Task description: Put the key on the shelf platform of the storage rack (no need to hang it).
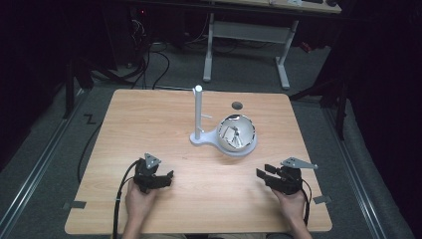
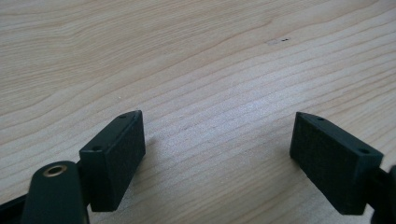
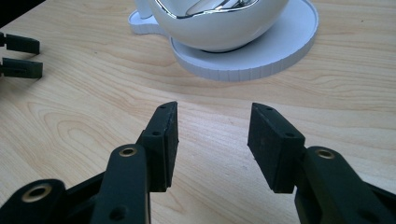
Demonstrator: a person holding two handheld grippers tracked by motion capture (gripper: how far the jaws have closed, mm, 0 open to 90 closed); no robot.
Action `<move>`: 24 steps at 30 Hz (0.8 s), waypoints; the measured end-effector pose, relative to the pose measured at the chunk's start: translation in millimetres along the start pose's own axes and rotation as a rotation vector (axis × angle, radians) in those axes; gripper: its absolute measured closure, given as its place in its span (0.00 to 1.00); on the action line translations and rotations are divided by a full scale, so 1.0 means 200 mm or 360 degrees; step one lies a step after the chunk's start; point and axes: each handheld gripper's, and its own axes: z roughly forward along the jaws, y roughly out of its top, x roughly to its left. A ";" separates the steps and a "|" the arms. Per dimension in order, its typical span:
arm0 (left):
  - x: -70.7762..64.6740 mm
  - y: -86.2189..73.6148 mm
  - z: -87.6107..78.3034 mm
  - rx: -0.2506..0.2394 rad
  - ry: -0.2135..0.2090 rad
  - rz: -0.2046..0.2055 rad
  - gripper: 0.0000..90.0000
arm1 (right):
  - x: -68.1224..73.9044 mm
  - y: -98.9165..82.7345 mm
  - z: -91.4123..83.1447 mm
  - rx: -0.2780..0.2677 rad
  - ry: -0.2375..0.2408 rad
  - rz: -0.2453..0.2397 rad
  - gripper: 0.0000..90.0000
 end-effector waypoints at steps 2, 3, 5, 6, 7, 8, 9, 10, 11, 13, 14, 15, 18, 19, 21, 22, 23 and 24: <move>0.00 0.00 0.00 0.0001 0.0000 0.0000 0.21 | 0.00 -0.01 0.01 0.0002 0.0001 -0.0007 0.59; 0.00 0.00 0.00 0.0000 0.0000 0.0000 0.21 | 0.00 -0.01 0.02 0.0006 0.0000 -0.0004 0.59; 0.00 0.00 0.00 0.0000 0.0000 0.0000 0.21 | 0.00 -0.02 0.02 0.0014 -0.0001 -0.0005 0.59; 0.00 0.00 0.00 0.0000 -0.0001 -0.0001 0.21 | 0.01 -0.02 0.03 0.0012 -0.0002 -0.0004 0.59; 0.00 0.00 0.00 0.0000 -0.0001 -0.0001 0.21 | 0.01 -0.02 0.03 0.0015 -0.0001 0.0000 0.60; 0.00 0.00 0.00 0.0000 -0.0001 -0.0001 0.21 | 0.01 -0.03 0.04 0.0016 0.0000 -0.0005 0.60; 0.00 0.00 0.00 0.0000 -0.0001 -0.0001 0.21 | 0.01 -0.03 0.05 0.0019 0.0005 -0.0015 0.61; 0.00 0.00 0.00 0.0000 0.0000 -0.0002 0.21 | 0.01 -0.03 0.05 0.0025 0.0007 -0.0011 0.61; 0.00 0.00 0.00 0.0000 -0.0001 -0.0002 0.21 | 0.01 -0.04 0.06 0.0036 0.0008 -0.0012 0.61; 0.00 0.00 0.00 0.0000 -0.0001 -0.0002 0.21 | 0.02 -0.04 0.07 0.0044 0.0003 -0.0022 0.61; 0.00 0.00 0.00 0.0000 -0.0001 -0.0002 0.21 | 0.02 -0.04 0.08 0.0045 0.0005 -0.0021 0.61; 0.00 0.00 0.00 0.0000 -0.0001 -0.0002 0.21 | 0.02 -0.04 0.08 0.0049 0.0003 -0.0015 0.61; 0.00 0.00 0.00 0.0000 -0.0001 -0.0003 0.21 | 0.02 -0.05 0.10 0.0055 -0.0003 -0.0036 0.61; 0.00 0.00 0.00 0.0000 -0.0001 -0.0003 0.21 | 0.02 -0.05 0.11 0.0056 -0.0006 -0.0037 0.61; 0.00 0.00 0.00 0.0000 0.0000 -0.0002 0.21 | 0.02 -0.05 0.11 0.0060 -0.0012 -0.0037 0.61; 0.00 0.00 0.00 0.0000 0.0000 -0.0001 0.21 | 0.02 -0.05 0.12 0.0065 -0.0014 -0.0033 0.61; 0.00 0.00 0.00 0.0000 0.0000 -0.0001 0.21 | 0.02 -0.05 0.12 0.0067 -0.0024 -0.0036 0.61; 0.00 0.00 0.00 0.0000 0.0000 -0.0001 0.21 | 0.02 -0.05 0.13 0.0066 -0.0029 -0.0043 0.61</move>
